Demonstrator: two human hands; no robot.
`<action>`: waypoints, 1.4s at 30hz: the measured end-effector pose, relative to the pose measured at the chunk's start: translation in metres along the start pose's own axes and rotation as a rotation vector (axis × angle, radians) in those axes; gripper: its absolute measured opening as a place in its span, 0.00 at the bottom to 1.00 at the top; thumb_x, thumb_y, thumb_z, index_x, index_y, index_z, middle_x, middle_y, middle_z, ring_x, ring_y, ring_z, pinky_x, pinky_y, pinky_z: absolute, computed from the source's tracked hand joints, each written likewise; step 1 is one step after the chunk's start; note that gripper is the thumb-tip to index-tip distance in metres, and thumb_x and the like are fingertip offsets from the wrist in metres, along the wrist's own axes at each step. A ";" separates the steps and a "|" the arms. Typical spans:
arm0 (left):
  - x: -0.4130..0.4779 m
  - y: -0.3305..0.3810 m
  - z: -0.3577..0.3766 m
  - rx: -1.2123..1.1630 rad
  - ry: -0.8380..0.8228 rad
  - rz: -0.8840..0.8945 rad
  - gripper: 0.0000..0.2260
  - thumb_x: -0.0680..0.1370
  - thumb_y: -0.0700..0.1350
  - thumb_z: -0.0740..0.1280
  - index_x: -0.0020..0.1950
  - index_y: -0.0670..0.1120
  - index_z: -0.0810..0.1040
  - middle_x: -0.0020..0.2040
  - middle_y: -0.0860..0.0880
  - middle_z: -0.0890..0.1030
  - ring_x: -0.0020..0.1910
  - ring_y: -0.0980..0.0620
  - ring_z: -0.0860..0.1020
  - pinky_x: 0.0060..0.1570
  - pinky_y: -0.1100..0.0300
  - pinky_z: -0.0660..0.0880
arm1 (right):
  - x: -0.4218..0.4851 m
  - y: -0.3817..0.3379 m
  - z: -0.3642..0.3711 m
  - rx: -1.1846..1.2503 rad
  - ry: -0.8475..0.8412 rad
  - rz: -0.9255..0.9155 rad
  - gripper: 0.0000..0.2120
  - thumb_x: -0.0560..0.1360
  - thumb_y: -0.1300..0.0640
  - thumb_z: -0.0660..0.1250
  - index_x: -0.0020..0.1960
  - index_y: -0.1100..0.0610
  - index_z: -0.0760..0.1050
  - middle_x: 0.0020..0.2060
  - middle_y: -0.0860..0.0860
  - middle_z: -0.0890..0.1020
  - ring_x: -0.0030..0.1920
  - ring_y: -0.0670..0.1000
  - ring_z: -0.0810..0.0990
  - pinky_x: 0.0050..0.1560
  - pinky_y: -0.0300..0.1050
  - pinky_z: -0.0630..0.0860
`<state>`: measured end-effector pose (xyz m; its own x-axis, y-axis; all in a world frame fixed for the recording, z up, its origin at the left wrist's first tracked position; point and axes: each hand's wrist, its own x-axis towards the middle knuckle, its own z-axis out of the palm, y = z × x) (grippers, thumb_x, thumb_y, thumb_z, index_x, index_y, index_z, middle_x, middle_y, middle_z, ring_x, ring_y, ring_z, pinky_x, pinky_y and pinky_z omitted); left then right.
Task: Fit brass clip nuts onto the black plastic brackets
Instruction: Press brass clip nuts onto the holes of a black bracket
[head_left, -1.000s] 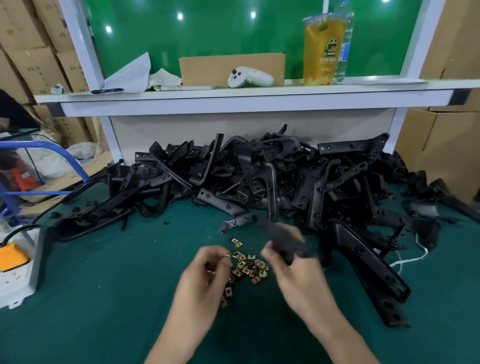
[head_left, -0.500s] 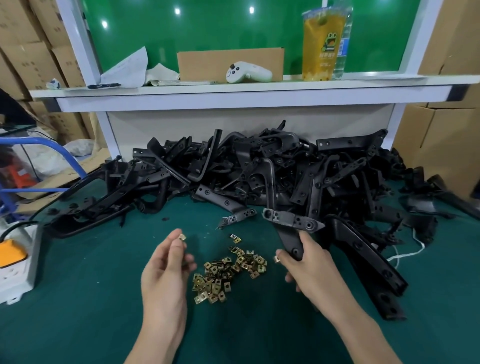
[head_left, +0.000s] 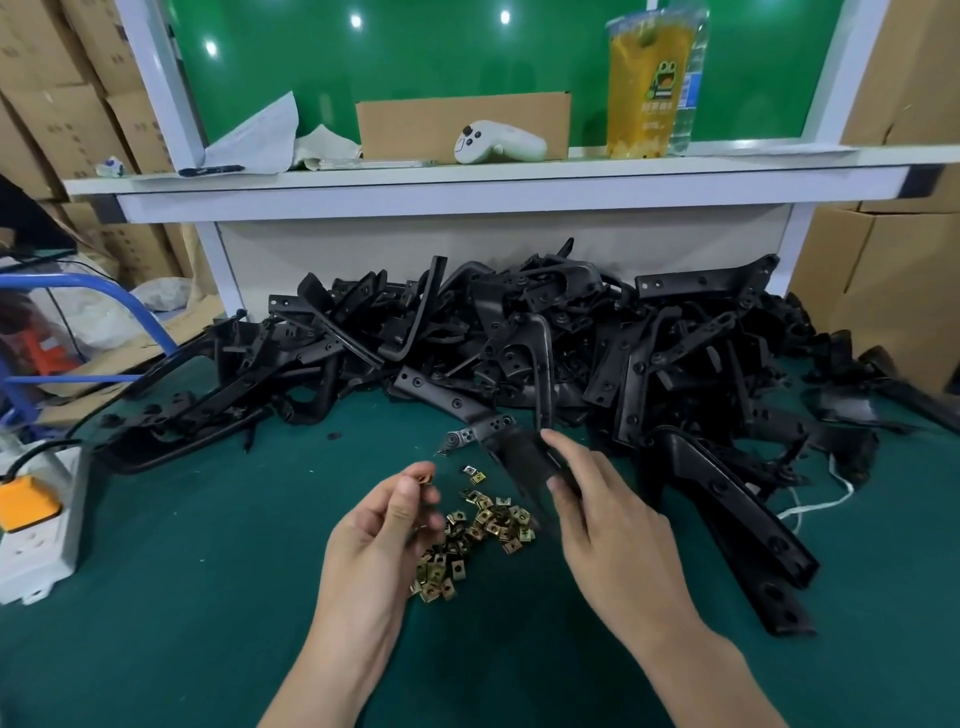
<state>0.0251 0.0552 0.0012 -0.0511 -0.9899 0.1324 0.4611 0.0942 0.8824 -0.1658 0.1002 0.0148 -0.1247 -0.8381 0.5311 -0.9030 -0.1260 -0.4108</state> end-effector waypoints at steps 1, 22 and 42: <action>0.000 0.000 0.001 0.002 -0.011 -0.004 0.12 0.77 0.48 0.66 0.51 0.44 0.86 0.41 0.48 0.81 0.37 0.53 0.78 0.41 0.62 0.79 | 0.000 0.000 0.001 0.026 -0.013 -0.001 0.22 0.83 0.51 0.57 0.76 0.41 0.60 0.48 0.42 0.74 0.36 0.46 0.76 0.33 0.41 0.75; -0.005 0.001 0.005 0.114 0.018 -0.066 0.17 0.74 0.57 0.68 0.43 0.45 0.87 0.37 0.48 0.80 0.34 0.54 0.76 0.38 0.65 0.77 | -0.006 0.002 0.013 0.121 -0.017 0.020 0.25 0.78 0.50 0.63 0.73 0.42 0.62 0.50 0.40 0.68 0.49 0.43 0.70 0.45 0.39 0.73; -0.007 0.002 0.002 0.195 0.037 0.056 0.11 0.72 0.52 0.71 0.53 0.55 0.86 0.48 0.46 0.87 0.49 0.52 0.85 0.47 0.66 0.79 | -0.002 -0.003 -0.001 0.094 0.116 -0.007 0.18 0.81 0.57 0.63 0.66 0.40 0.68 0.45 0.42 0.80 0.41 0.46 0.76 0.42 0.43 0.75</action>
<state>0.0247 0.0627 0.0027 0.0035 -0.9854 0.1702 0.2818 0.1643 0.9453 -0.1638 0.1027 0.0159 -0.1704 -0.7708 0.6138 -0.8623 -0.1848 -0.4715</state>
